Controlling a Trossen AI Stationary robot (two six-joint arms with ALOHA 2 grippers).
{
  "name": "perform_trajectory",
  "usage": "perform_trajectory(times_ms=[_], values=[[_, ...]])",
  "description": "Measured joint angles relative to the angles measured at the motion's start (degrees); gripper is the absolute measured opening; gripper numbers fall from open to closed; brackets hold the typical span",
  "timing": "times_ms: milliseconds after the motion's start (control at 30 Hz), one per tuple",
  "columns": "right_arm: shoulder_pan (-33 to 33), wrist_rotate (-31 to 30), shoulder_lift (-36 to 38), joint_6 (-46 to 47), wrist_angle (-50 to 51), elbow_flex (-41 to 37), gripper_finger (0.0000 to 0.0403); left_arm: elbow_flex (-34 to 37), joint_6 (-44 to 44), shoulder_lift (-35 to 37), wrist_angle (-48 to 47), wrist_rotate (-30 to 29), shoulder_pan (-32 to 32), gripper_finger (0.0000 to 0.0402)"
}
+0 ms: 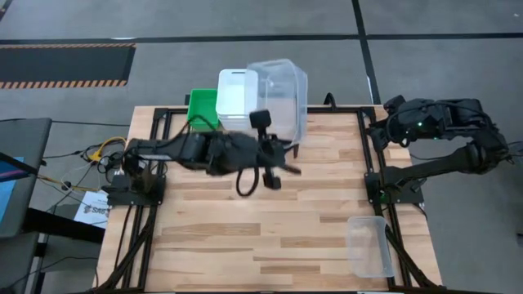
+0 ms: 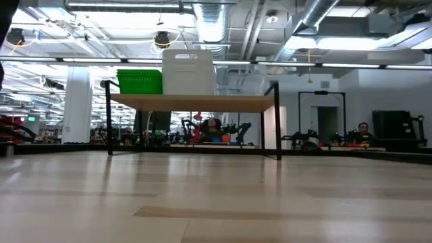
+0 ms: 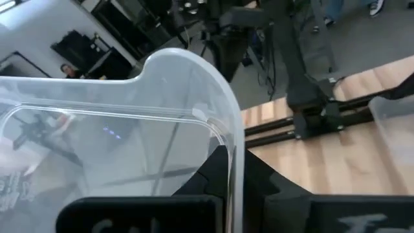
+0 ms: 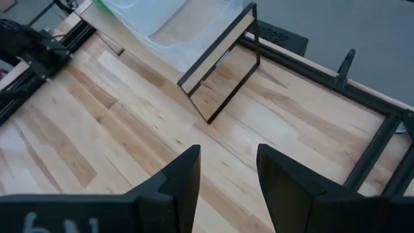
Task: Stack baskets on shelf by color
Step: Stack the left transparent bin on top of the transparent bin on the shelf
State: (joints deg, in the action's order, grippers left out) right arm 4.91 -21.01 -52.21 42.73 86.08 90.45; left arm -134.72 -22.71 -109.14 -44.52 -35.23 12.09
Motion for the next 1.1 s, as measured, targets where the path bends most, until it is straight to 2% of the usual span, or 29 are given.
perform_trajectory(times_ms=[233,500,700,1100], values=[[0.00,-1.03,0.00,0.36,0.00,0.02,0.0175,-0.02,-3.84,0.00,1.97,9.98,-9.09,0.0000],[0.00,-4.20,0.00,0.38,-0.25,0.02,0.0175,0.06,-1.81,-2.11,1.64,17.93,-20.37,0.0000],[0.00,-4.71,-1.47,0.27,-2.94,0.11,0.0175,-0.01,-0.51,-5.36,2.58,24.54,-25.26,0.0000],[0.00,-4.65,-5.26,-1.18,-2.23,0.07,0.0175,-0.13,-6.82,-10.37,1.99,26.52,-29.01,0.0000]])
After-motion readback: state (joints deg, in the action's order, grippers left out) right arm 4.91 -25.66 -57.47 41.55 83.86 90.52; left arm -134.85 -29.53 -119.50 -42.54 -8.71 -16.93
